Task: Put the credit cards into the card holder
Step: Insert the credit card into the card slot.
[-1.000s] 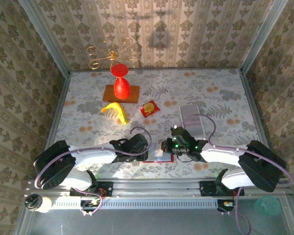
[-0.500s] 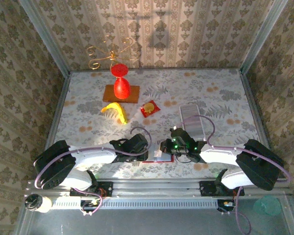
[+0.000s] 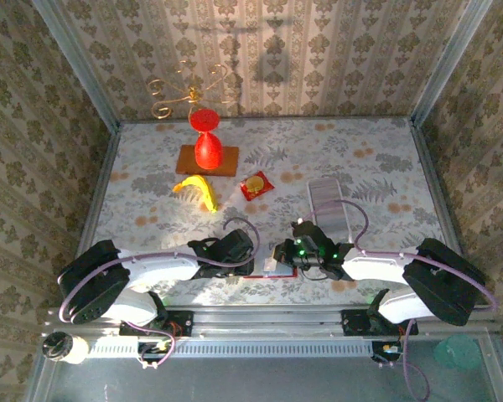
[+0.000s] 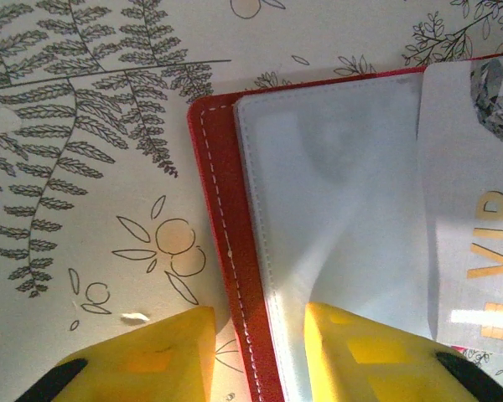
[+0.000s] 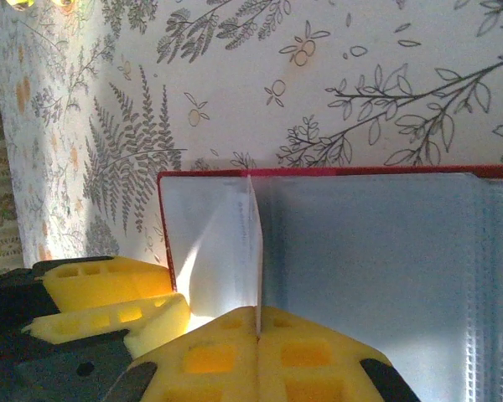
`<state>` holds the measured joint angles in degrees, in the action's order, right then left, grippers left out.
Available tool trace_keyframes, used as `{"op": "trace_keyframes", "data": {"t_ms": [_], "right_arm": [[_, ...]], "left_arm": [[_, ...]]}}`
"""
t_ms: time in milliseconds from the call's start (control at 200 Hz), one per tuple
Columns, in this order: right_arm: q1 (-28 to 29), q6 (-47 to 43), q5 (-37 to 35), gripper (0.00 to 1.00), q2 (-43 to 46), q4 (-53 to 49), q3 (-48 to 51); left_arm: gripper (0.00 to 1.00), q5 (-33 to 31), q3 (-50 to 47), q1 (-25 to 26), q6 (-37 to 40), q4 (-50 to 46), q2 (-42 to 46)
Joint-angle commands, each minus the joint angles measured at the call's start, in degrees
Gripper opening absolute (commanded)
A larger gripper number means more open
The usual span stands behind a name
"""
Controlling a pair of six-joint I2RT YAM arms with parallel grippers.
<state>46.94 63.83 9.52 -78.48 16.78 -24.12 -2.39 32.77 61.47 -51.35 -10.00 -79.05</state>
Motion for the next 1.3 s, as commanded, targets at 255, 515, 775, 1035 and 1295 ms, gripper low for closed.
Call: {"op": "trace_keyframes", "data": {"t_ms": [255, 515, 775, 1035, 1295], "right_arm": [[0.53, 3.41, 1.29, 0.00, 1.48, 1.95, 2.99], [0.52, 4.90, 2.78, 0.00, 1.21, 6.66, 3.99], [0.52, 5.66, 4.15, 0.00, -0.13, 9.02, 3.82], [0.53, 6.31, 4.09, 0.00, -0.89, 5.81, 3.47], [0.55, 6.26, 2.80, 0.03, -0.10, 2.71, 3.72]], "left_arm": [[0.32, 1.31, -0.68, 0.93, -0.82, -0.61, -0.54], [0.32, 1.10, -0.61, 1.18, -0.85, -0.54, -0.58], [0.32, 1.05, -0.74, 1.56, -1.03, -0.46, -0.50], [0.31, 0.79, -1.05, 1.78, -1.30, -0.43, 0.03], [0.30, 0.55, -1.31, 1.81, -1.48, -0.40, 0.12]]}}
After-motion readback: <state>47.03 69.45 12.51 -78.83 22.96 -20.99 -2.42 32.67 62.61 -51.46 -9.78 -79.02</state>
